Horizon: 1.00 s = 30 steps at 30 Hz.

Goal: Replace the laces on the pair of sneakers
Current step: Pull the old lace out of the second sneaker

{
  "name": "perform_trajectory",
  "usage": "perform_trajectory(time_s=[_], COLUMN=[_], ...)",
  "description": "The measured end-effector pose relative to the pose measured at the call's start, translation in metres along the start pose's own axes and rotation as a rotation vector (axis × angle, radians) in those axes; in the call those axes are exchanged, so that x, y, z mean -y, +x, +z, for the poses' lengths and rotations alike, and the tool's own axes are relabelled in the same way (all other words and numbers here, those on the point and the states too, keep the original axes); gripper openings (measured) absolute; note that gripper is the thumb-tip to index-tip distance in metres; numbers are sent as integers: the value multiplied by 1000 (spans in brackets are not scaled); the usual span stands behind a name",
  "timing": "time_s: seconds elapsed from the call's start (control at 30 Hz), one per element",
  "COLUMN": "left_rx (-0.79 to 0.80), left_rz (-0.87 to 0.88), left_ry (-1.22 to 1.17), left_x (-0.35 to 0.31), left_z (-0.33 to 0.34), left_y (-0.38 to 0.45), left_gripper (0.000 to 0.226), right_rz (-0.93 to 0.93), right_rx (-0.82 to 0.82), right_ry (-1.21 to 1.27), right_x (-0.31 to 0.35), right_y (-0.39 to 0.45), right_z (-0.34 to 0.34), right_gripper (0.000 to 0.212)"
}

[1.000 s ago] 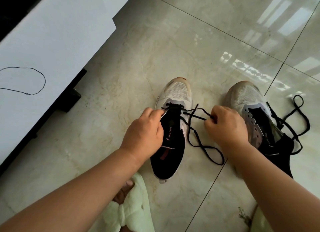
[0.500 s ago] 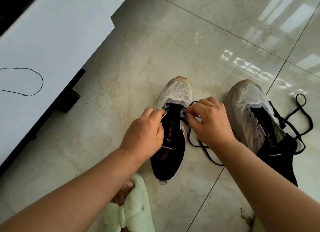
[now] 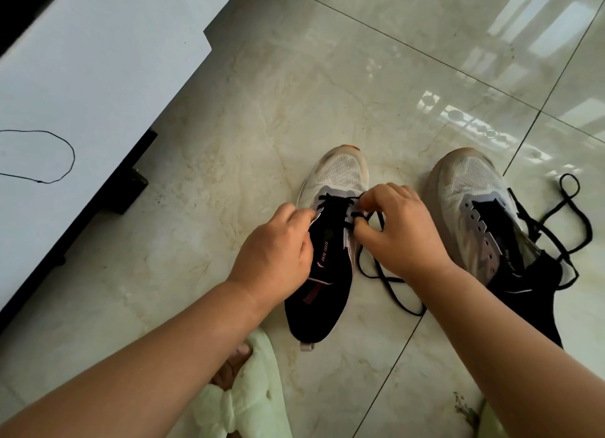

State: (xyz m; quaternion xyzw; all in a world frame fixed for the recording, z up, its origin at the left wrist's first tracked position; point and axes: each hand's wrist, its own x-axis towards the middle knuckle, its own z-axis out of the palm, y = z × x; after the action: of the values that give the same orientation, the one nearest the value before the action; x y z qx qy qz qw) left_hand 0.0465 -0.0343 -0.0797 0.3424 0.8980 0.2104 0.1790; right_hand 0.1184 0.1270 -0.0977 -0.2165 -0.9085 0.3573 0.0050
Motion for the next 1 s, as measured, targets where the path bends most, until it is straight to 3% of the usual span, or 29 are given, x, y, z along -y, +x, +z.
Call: perform_trajectory(time_s=[0.2,0.43,0.63,0.8,1.0], left_rx=[0,-26,-64,-93,-115], left_rz=[-11,-46,-60,-61,-174], left_ry=[-7,-16,-45,-21,28], left_x=[-2,-4,-3,-3,-5], left_z=[0,2,5,1,-2], left_y=[-1,-2,-3,0,29], left_gripper=[33,33,32,31,24], right_rz=[-83,14,2,12,87], right_rx=[10,92,25,-50,-100], right_ry=[48,54,166,54,-90], right_x=[6,7,1,0,23], right_y=[2,5,0,-3,-19], right_z=[-3,1,-4,-5,-4], right_gripper=[3,2,9,8,40])
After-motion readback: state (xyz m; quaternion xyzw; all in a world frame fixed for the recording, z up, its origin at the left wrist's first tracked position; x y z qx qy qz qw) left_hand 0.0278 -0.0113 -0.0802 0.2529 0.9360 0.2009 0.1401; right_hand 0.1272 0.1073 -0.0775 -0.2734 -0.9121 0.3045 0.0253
